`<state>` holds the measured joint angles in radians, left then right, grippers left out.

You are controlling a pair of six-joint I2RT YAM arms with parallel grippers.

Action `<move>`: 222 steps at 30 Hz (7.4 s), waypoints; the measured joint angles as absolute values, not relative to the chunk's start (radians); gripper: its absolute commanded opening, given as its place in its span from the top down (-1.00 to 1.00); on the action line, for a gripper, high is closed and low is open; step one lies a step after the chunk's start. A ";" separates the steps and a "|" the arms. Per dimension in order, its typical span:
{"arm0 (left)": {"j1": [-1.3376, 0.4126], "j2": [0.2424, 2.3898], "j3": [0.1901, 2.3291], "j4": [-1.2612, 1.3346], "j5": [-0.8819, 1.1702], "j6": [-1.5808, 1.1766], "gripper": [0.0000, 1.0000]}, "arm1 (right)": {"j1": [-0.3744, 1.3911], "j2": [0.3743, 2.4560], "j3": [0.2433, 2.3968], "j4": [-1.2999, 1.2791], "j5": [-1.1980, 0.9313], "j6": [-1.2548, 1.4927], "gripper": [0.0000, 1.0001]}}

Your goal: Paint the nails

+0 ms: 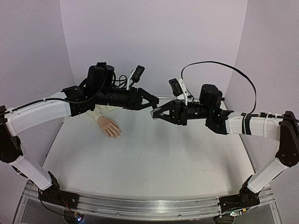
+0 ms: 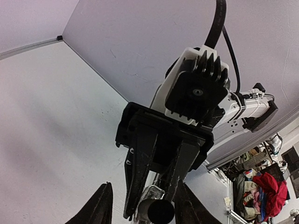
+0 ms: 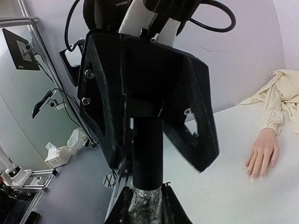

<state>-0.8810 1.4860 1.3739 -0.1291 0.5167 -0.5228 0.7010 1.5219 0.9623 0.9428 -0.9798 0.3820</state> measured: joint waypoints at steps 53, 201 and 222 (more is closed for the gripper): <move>-0.905 1.478 1.584 -0.595 0.285 -0.443 -0.47 | 0.875 1.418 0.913 0.680 -0.329 -0.036 1.00; -0.533 1.681 1.213 -0.417 0.270 -0.016 1.00 | 0.649 1.077 0.593 0.694 -0.281 -0.186 1.00; -0.486 1.873 1.299 -0.341 0.260 0.143 1.00 | 0.649 1.107 0.593 0.688 -0.273 -0.213 1.00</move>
